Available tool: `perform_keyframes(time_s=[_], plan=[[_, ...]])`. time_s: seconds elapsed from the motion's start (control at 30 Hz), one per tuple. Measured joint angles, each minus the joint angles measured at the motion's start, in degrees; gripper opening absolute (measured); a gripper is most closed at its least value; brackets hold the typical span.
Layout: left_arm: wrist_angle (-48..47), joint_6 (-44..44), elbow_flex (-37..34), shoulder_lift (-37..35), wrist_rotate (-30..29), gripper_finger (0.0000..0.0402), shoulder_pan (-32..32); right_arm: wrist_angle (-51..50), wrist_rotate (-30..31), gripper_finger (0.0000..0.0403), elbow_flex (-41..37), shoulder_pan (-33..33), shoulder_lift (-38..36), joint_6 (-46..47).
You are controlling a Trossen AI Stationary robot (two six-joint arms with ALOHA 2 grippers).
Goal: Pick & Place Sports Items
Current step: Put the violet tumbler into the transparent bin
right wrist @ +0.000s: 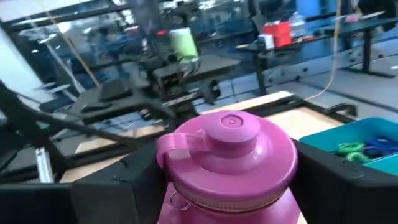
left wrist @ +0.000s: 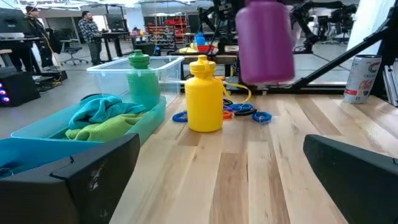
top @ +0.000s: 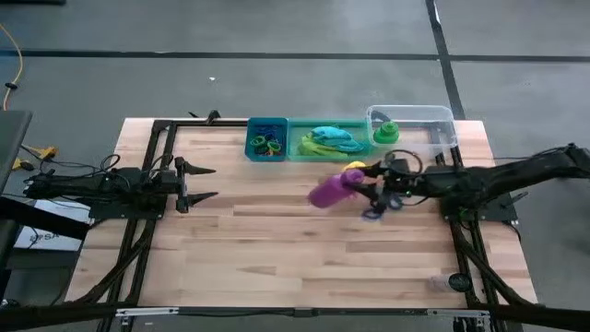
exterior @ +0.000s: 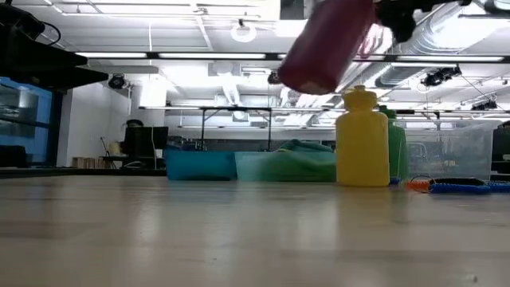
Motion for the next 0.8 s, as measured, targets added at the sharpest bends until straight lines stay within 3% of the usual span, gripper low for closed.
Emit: perform_keyframes(time_s=[0.23,0.43,0.8], plan=[[0.0,0.0,0.0,0.01,0.01,0.0368,0.0,-1.52,1.4,0.0204,0.42,-0.02,-4.26,-6.06],[0.0,0.0,0.0,0.0,0.01,0.0368,0.0,-6.12,3.13,0.0204,5.87,-0.05,-5.84,-14.56],[0.0,0.0,0.0,0.0,0.02,0.0368,0.02,-6.41,25.93,0.0204,14.43,-1.11,-5.87,-29.81]])
